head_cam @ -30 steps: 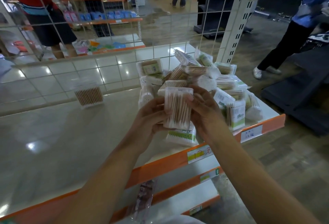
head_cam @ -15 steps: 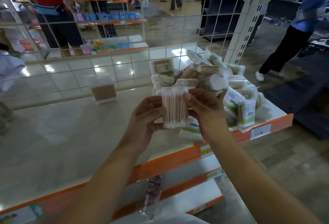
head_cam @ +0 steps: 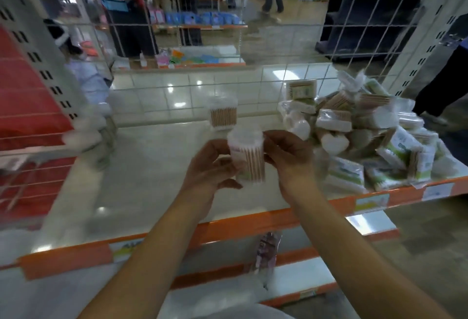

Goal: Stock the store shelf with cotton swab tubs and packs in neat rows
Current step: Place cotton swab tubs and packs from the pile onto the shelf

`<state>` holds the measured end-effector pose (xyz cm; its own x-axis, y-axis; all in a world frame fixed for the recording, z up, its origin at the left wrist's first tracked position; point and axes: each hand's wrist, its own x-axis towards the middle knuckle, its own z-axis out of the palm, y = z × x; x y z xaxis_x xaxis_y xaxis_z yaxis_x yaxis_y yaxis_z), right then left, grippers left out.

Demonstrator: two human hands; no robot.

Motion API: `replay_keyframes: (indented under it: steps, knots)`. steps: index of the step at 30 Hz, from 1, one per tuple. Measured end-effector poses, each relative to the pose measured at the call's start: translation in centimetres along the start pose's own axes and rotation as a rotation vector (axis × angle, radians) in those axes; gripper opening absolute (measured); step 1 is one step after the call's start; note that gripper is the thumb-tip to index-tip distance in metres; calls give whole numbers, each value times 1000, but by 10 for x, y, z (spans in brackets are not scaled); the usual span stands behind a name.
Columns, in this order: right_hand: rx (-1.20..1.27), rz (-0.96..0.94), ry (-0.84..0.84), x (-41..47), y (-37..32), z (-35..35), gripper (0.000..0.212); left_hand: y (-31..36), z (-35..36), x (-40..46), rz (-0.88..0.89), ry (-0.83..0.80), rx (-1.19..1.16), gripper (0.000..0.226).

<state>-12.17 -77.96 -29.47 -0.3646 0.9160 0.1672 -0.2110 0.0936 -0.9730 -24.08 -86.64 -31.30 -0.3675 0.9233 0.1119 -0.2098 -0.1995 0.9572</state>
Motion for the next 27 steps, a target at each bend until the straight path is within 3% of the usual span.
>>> replay_keyframes:
  steps: [4,8,12,18,22,27]
  knots:
    - [-84,51,4,-16,8,48,22,14,-35,-19,14,51,245,60]
    - [-291,-22,-41,-23,15,89,11,23,-70,-37,49,183,423,51]
    - [-515,-109,-121,-27,33,121,11,27,-108,-51,76,354,582,46]
    - [-792,-93,-313,-53,62,160,20,23,-173,-66,85,588,785,46]
    - [-1101,-154,-466,-64,75,181,34,24,-196,-64,113,586,829,35]
    - [-1233,-218,-507,-67,83,187,37,25,-210,-57,113,576,794,30]
